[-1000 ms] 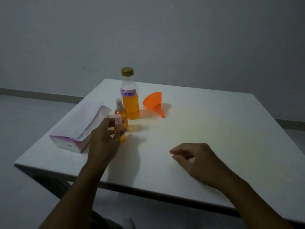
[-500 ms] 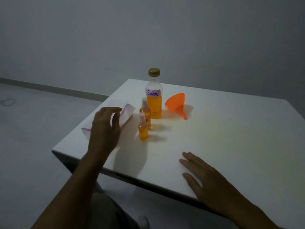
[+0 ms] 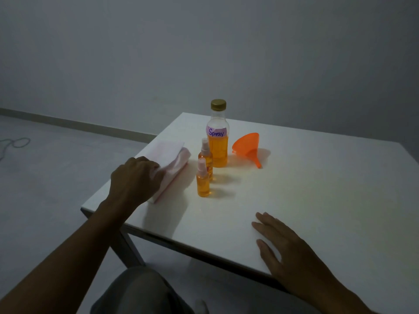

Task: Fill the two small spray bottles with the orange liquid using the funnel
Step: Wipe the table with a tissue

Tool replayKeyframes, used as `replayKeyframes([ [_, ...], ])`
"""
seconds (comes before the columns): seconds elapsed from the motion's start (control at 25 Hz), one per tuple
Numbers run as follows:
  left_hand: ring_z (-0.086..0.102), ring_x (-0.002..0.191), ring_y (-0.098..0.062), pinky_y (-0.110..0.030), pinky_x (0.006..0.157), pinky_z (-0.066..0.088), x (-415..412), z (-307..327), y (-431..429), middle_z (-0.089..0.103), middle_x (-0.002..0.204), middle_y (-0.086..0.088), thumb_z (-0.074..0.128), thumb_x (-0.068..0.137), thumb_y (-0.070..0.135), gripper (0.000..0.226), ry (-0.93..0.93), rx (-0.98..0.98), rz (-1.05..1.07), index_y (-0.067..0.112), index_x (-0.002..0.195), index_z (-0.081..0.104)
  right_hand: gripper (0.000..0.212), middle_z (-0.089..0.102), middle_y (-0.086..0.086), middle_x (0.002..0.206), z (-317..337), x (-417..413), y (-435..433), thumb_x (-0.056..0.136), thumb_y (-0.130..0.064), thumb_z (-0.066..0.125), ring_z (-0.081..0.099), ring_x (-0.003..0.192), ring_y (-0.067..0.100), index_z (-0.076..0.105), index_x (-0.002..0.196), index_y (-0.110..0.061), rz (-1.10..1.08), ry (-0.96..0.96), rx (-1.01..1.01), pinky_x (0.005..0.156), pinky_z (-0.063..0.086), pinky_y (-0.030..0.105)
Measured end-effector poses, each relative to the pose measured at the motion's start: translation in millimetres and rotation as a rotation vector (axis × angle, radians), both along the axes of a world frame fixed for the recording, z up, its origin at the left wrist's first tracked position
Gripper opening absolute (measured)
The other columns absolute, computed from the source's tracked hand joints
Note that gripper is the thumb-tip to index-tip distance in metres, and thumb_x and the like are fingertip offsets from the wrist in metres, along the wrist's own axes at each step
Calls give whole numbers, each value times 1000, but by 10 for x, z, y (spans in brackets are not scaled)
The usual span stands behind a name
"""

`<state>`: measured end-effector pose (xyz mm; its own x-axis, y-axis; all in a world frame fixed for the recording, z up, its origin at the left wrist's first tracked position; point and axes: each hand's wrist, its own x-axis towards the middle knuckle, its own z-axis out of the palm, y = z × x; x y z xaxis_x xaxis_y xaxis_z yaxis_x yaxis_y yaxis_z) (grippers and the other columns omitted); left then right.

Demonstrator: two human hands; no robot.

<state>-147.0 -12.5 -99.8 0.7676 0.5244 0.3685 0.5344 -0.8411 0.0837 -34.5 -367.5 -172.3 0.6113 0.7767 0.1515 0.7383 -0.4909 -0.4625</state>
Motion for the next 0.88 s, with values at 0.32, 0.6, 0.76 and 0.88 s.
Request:
replayKeyframes([
  [0.32, 59, 63, -20, -31, 55, 52, -35, 43, 53, 66, 79, -3, 35, 98, 41, 42, -62, 35, 22, 17, 79, 64, 61, 24, -30, 154, -10, 15, -4, 90, -58, 27, 11, 141, -21, 44, 145, -38, 13, -17, 7, 113, 8, 2],
  [0.6, 58, 84, -7, -12, 66, 44, -217, 724, -615, 61, 107, 6, 50, 95, 23, 24, 103, -220, -386, 24, 118, 60, 33, 55, -21, 138, 241, 34, -4, 92, -28, 68, 47, 127, -11, 67, 124, -33, -31, 135, 199, 110, 37, 13],
  [0.76, 47, 98, 14, 0, 76, 40, -52, 825, -1209, 49, 115, 29, 47, 98, 24, 30, 416, -452, -709, 45, 117, 57, 57, 50, -34, 137, 620, 99, -150, 81, -37, 79, 46, 125, -15, 55, 132, -48, 1, 304, 308, 100, 38, 5],
  [0.88, 50, 112, 9, -6, 90, 41, 228, 702, -1578, 54, 119, 31, 44, 100, 21, 33, 544, -643, -906, 46, 115, 58, 60, 41, -40, 143, 755, 180, -355, 74, -49, 83, 39, 129, -18, 57, 127, -55, 77, 433, 137, 103, 34, 10],
])
